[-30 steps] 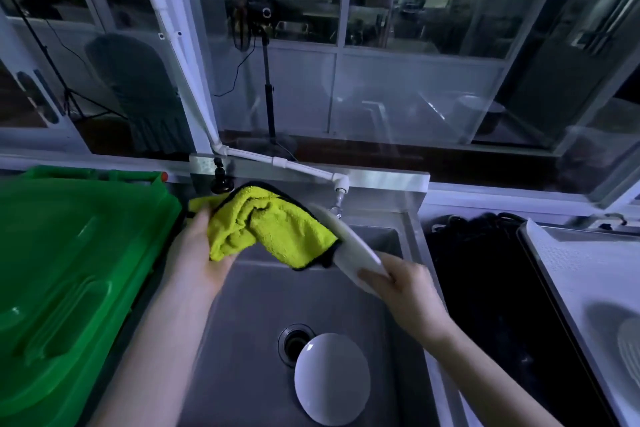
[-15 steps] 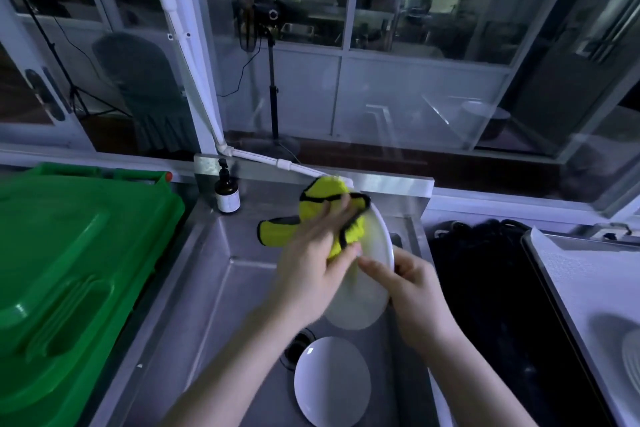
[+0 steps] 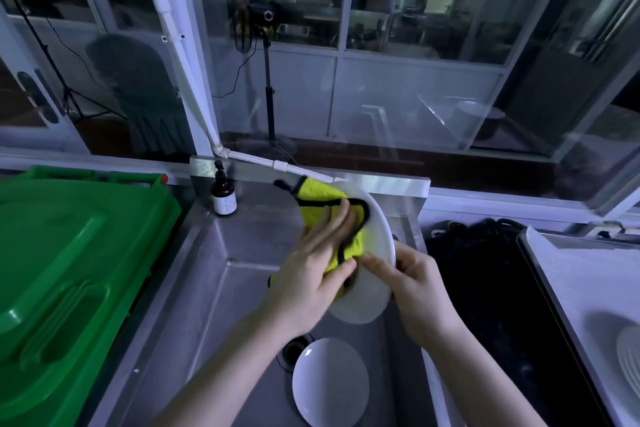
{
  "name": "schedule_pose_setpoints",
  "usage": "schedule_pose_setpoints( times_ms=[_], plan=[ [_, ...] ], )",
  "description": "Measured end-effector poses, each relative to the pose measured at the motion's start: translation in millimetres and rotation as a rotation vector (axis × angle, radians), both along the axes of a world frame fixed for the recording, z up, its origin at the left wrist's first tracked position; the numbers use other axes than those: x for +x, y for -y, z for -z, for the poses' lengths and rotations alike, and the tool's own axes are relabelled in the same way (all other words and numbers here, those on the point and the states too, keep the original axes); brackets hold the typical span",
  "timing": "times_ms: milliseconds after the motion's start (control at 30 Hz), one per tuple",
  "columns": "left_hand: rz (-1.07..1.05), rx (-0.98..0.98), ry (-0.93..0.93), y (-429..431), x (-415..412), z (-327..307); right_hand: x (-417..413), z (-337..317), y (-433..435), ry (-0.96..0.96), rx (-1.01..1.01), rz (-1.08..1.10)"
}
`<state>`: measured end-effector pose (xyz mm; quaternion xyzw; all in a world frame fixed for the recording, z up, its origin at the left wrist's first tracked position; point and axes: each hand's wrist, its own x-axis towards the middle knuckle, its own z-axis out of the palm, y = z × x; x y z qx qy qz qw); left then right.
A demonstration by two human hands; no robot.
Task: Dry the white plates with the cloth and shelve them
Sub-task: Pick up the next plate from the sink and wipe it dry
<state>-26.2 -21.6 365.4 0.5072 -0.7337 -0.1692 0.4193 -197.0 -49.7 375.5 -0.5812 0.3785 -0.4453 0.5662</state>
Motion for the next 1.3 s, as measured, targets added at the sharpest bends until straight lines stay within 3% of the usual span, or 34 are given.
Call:
schedule_pose_setpoints(
  times_ms=[67, 133, 200, 333, 467, 633, 833, 1033, 1100, 1300],
  plan=[
    [0.006, -0.076, 0.135, 2.1, 1.7, 1.0, -0.3, 1.6, 2.9, 0.003, 0.019, -0.011],
    [0.039, -0.070, 0.153, 7.9, 7.8, 0.1, -1.9, 3.8, 2.4, 0.014, 0.047, -0.029],
    [0.025, 0.029, 0.036, 15.2, 15.3, 1.8, -3.5, 5.8, -0.7, -0.003, 0.056, -0.053],
    [-0.244, 0.332, -0.270, 22.4, 44.2, 20.9, -13.7, 6.4, -4.6, 0.041, 0.082, -0.073],
    [-0.225, 0.353, -0.416, -8.7, 42.5, 44.8, -28.2, -4.0, 0.4, 0.215, 0.209, -0.017],
    [-0.123, 0.233, -0.338, -14.5, 24.8, 33.5, -25.4, -3.8, 2.7, 0.241, 0.291, 0.030],
    [-0.061, 0.152, -0.081, 12.8, 27.5, 8.5, -11.5, -3.9, -2.5, 0.204, 0.247, -0.001],
    [-0.180, 0.215, -0.383, -7.4, 17.2, 26.9, -14.2, -15.6, 9.7, 0.289, 0.269, 0.062],
    [-0.160, 0.164, -0.392, -22.3, -0.2, 38.0, -10.7, -16.5, 15.3, 0.387, 0.307, 0.118],
    [-0.044, -0.067, 0.021, -25.4, -36.3, 52.4, 14.8, -3.6, 22.4, 0.516, 0.476, 0.262]
  ],
)
